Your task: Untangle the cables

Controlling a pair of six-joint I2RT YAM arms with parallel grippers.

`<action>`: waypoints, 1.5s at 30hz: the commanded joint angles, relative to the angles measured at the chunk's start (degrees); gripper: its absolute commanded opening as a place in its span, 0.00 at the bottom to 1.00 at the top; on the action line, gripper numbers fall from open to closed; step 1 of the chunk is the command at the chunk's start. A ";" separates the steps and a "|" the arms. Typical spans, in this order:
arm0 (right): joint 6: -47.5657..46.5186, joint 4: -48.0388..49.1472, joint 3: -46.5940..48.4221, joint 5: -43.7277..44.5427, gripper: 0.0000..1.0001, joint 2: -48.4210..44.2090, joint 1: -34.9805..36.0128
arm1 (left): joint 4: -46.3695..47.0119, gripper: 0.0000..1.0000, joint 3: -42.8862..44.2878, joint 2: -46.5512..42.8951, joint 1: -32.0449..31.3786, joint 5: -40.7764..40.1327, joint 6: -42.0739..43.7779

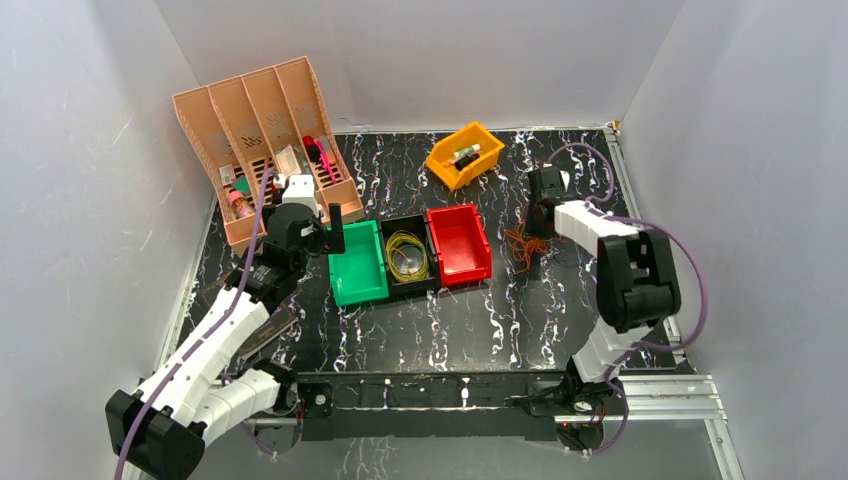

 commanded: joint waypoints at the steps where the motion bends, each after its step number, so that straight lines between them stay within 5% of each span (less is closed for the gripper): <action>1: 2.94 2.06 -2.38 1.08 0.01 -10.41 -0.39 | -0.91 0.98 0.68 -0.02 -0.22 -2.23 -0.34; 15: 2.89 -13.06 0.56 -0.78 0.00 -33.74 3.82 | -0.82 0.98 0.84 -0.20 -0.22 -3.67 -0.42; 31: 20.99 -28.98 10.06 14.19 0.00 -34.73 45.80 | -1.33 0.98 0.95 -0.24 -0.22 -5.97 -0.69; 37: 25.51 -26.92 10.13 15.79 0.00 -30.99 58.93 | -1.69 0.98 0.86 -0.81 -0.19 -7.44 -0.95; 45: 23.69 -12.03 -0.81 11.88 0.04 -32.25 60.65 | -1.95 0.98 0.98 -1.13 -0.24 -8.10 -0.89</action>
